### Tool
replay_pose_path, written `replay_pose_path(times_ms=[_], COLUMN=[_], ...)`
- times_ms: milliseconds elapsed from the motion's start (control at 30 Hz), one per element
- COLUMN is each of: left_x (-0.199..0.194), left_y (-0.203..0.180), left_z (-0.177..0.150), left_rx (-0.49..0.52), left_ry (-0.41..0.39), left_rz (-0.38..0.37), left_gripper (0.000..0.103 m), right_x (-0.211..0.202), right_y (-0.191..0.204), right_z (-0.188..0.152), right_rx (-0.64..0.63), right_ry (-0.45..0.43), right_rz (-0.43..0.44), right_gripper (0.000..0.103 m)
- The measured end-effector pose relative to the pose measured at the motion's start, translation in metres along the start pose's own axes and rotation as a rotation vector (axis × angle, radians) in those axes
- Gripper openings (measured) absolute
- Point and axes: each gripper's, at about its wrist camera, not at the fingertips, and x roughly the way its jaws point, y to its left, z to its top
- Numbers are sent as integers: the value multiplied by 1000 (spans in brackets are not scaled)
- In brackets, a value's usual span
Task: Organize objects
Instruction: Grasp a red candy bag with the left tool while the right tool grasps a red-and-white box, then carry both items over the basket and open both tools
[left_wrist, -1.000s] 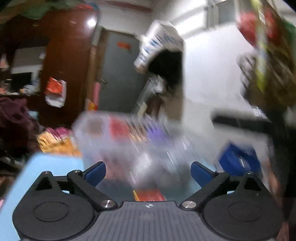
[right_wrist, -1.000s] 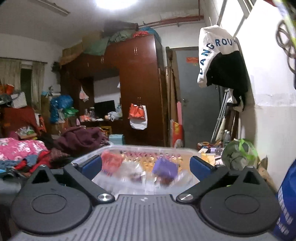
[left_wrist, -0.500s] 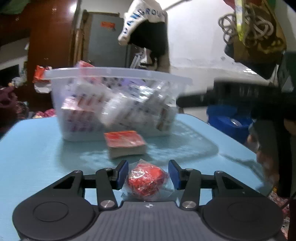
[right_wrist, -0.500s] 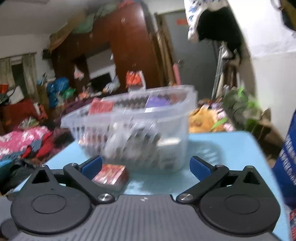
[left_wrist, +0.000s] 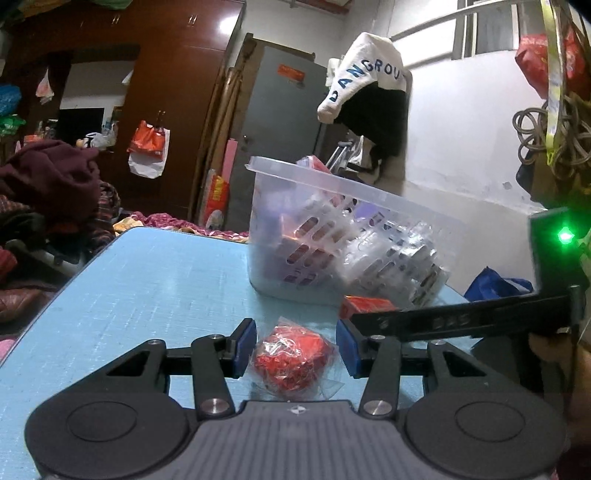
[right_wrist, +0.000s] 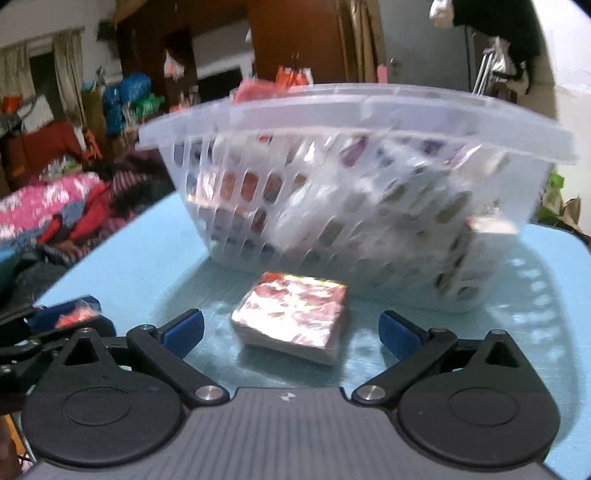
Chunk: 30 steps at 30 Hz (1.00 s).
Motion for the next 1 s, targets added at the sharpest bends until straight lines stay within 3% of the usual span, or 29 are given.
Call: replay_pose_path(times_ms=[67,133,367,500,600,667,733,800,900,1000], left_x=[1,1,3,3,-2,-5,-6,2,31,76], left_y=[2,3,1,0,-3,-11,-22,-36,-55,-63], left_z=[0,-1,-5,-8,-2,15,44,79,123,147], left_rx=[-6,-9,-9,-8,-21,-15,-14,-14,-11,-16], left_ry=[0,-1,6,2,-37,-76,-132,-149,-123,-42], left_rz=[-3,-6,-12,-22,-67,-110,-150,-185,-172,-144], left_gripper=[52,52,52,52,52,52,52,52,52,52], right_x=[-2,-4,-27,-55,-90,-116,-136,-143,-125,-93], right_y=[1,1,-9,-12,-14,-12,-10,-13,-25,-45], right_z=[-1,-4,-10,-17,-22,-18,-3,21,67,96], right_rx=[-7,-19,-31,-46,-3,-2,-36,-65,-106,-88], right_ry=[-3,3,-49,-142,-253,-342,-454,-504,-481,-418], right_rz=[-8,-5,-3,5,77,90,48,20,-62,-77], right_gripper=[89,71,68,68,68,68,68,68,68,68])
